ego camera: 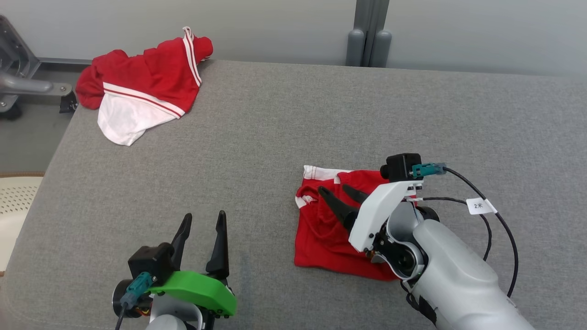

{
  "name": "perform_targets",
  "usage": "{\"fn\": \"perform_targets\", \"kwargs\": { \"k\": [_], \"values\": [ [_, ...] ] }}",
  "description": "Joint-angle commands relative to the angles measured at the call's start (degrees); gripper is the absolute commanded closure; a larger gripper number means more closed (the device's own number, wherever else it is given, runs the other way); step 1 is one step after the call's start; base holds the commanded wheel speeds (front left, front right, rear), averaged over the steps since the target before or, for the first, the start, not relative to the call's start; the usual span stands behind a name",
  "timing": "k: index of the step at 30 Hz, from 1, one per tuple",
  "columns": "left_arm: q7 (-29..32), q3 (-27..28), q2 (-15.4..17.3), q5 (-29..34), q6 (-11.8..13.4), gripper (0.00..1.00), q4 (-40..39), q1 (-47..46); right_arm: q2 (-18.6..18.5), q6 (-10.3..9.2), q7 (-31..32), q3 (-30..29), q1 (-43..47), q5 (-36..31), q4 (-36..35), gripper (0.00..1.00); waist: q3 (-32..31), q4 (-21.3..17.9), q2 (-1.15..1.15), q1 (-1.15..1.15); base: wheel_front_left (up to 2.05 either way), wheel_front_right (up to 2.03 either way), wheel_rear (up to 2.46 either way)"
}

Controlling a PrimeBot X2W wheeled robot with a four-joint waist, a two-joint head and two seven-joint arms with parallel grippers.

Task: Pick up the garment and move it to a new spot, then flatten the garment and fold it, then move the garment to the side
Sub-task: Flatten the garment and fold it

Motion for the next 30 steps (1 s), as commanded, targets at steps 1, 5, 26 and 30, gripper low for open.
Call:
{"fn": "perform_targets", "kwargs": {
  "k": [1, 5, 26, 30],
  "values": [
    [-0.2, 0.1, 0.0, -0.2, 0.1, 0.0, 0.1, -0.9, -0.2, -0.01, -1.4, 0.3, -1.0, 0.5, -0.7, 0.0, 0.0, -0.4, 0.0, 0.0, 0.0, 0.0, 0.0],
    [-0.4, 0.2, 0.1, -0.3, 0.2, 0.0, 0.1, -0.9, -0.2, -0.01, -6.2, -1.1, -1.5, -3.0, -0.7, 0.0, 0.0, -1.3, 0.0, 0.0, 0.0, 0.0, 0.0],
    [-1.8, 3.6, 0.0, 1.9, 1.2, 0.0, -2.7, 1.3, -0.6, -0.01, -24.4, -26.0, 13.9, -29.7, -15.3, 0.0, -1.9, -6.2, 0.0, 0.0, 0.0, 0.0, 0.0],
    [-1.8, 5.9, 0.1, 3.1, 1.2, 0.0, -3.8, 2.8, -0.4, -0.01, -24.7, -27.3, 18.5, -31.9, -20.2, 0.0, -2.6, -7.4, 0.0, 0.0, 0.0, 0.0, 0.0]
  ]
}}
